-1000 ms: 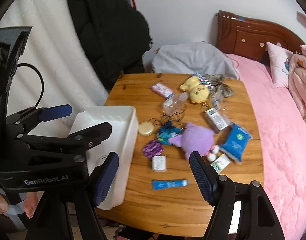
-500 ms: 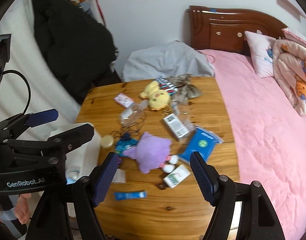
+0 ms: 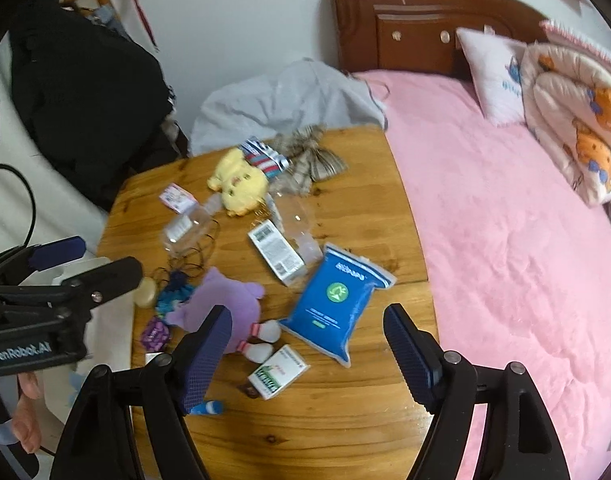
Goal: Organize objects
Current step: 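Move both tools back over the cluttered table, then grasp the blue Hipapa wipes pack with the right tool while the left tool grasps the purple plush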
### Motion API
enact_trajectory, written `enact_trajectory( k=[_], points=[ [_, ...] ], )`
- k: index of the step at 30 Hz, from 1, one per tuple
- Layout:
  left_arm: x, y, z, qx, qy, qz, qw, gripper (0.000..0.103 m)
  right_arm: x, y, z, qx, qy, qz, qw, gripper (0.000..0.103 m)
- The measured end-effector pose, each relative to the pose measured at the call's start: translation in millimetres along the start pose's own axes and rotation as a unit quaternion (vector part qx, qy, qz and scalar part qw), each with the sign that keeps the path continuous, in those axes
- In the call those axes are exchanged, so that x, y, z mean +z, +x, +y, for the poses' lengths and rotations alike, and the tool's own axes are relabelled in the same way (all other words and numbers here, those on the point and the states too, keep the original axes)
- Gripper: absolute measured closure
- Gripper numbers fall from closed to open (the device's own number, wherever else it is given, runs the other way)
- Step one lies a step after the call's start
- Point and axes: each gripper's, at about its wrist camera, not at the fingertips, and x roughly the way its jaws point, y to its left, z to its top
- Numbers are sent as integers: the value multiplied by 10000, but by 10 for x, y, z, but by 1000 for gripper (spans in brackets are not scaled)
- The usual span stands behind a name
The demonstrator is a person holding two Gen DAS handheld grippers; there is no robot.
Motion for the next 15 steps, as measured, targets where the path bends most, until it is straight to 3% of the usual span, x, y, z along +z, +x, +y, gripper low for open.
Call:
enact_trajectory(
  k=[15],
  points=[
    [-126,1075,58,-206,-326,1073,9935,9,68,1194,-431,51,614,867,9943,24]
  ],
)
